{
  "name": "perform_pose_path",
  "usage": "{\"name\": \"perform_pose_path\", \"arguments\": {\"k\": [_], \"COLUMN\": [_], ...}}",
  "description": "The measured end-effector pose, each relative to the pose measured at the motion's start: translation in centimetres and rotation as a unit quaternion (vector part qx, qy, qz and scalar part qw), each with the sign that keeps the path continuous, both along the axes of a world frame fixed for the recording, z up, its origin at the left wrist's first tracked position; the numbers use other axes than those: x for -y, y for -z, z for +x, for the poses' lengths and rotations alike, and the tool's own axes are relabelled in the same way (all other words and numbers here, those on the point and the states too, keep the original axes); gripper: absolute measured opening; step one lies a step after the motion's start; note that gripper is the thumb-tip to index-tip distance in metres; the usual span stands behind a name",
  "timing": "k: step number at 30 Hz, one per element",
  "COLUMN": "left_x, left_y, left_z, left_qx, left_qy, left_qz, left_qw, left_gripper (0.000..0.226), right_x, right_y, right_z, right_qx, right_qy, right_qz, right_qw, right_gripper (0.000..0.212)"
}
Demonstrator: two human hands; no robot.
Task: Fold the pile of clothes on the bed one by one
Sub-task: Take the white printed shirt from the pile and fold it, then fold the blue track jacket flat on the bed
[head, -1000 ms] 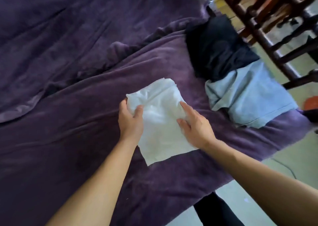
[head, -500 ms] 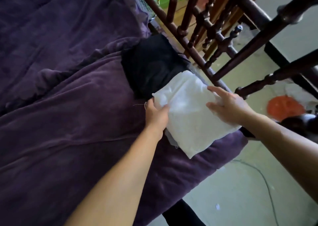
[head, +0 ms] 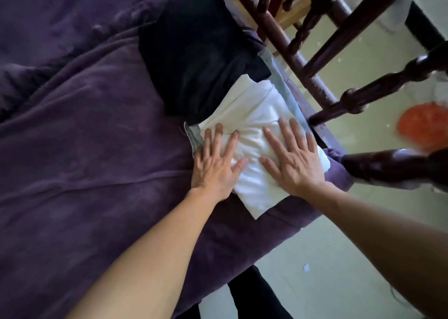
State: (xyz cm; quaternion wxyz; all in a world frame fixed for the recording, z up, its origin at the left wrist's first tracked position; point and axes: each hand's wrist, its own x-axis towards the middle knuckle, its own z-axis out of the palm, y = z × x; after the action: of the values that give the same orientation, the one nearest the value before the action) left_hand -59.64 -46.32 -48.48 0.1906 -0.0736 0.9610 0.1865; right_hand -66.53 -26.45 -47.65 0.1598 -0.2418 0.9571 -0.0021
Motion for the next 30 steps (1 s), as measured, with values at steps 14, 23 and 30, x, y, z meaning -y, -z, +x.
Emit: {"name": "perform_pose_path", "arguments": {"k": [14, 23, 30], "left_x": [4.6, 13.7, 19.2], "left_y": [-9.5, -15.4, -19.6], "left_z": [10.8, 36.1, 55.4], "left_qx": [0.1, 0.114, 0.092], "left_qy": [-0.118, -0.316, -0.414], "left_qz": [0.039, 0.014, -0.008], "left_qw": [0.987, 0.942, 0.905], "left_gripper": [0.033, 0.027, 0.022], "right_x": [5.7, 19.3, 29.0], "right_y": [-7.5, -12.8, -17.3], "right_z": [3.0, 22.0, 37.4], "right_qx": [0.016, 0.12, 0.129], "right_qy": [-0.033, -0.22, -0.301], "right_qz": [0.082, -0.011, -0.033], "right_qw": [0.996, 0.968, 0.944], "right_gripper": [0.05, 0.025, 0.02]}}
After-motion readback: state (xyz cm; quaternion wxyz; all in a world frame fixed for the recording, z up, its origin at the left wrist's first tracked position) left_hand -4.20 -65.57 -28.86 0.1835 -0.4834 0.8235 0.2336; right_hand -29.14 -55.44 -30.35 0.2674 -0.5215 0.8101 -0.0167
